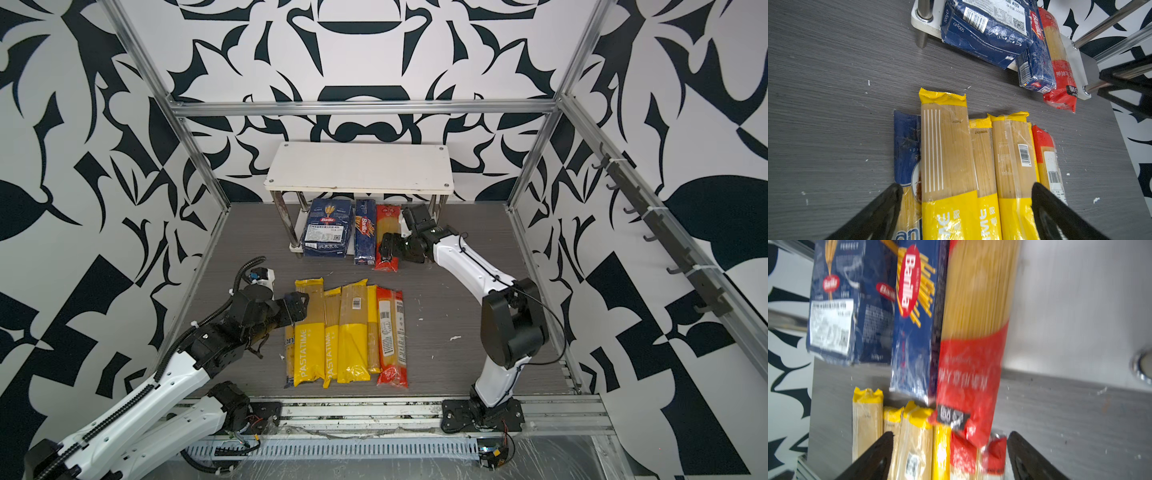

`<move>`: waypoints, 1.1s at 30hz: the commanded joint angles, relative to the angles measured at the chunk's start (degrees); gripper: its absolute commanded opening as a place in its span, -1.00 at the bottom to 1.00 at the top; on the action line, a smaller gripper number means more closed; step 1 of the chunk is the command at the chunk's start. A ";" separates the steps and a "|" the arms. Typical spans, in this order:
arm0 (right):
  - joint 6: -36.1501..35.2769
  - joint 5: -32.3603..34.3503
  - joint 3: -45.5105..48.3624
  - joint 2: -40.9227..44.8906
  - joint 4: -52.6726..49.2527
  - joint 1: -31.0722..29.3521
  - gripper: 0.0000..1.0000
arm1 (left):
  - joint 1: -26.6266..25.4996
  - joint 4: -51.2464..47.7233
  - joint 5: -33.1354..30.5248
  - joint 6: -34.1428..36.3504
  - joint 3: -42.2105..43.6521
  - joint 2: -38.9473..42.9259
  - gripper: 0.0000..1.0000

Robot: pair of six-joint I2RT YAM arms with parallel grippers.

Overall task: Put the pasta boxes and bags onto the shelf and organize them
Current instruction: 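Set the red bag upright beside the blue pack and return right gripper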

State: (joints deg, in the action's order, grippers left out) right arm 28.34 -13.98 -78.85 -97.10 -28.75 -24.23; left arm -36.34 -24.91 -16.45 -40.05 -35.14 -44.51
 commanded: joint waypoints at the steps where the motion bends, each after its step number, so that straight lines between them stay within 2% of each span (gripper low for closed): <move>1: 0.18 2.99 4.90 6.22 -0.18 -2.34 0.77 | 0.13 1.38 2.49 0.05 0.17 -1.26 0.98; 7: 0.01 7.37 12.81 14.63 -3.46 -6.48 0.77 | -1.16 4.43 5.70 -0.23 0.35 -3.42 0.99; 13: 1.82 9.40 20.83 21.09 -5.17 -10.85 0.77 | -3.35 7.33 6.34 -1.30 0.85 -5.10 0.98; 19: 4.96 14.22 27.18 23.93 -7.78 -18.13 0.72 | -6.91 9.09 5.27 -1.05 0.43 -6.54 0.98; 26: 12.47 15.28 35.11 25.19 -5.61 -26.50 0.70 | -10.30 9.26 4.18 -0.82 -1.52 -10.48 0.99; 27: 13.50 15.14 36.19 25.20 -4.71 -27.33 0.74 | -10.62 9.26 4.06 -0.75 -1.85 -10.94 0.98; 29: 15.62 16.22 37.99 25.20 -4.40 -29.17 0.94 | -11.16 9.18 3.81 -0.73 -2.58 -11.96 0.99; 33: 18.62 17.96 40.57 25.89 -4.50 -31.05 0.97 | -11.73 9.17 3.45 -0.77 -3.09 -12.53 0.98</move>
State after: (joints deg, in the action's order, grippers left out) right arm 42.65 1.26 -39.42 -72.99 -34.33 -54.41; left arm -47.66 -16.45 -11.68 -40.75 -35.99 -56.86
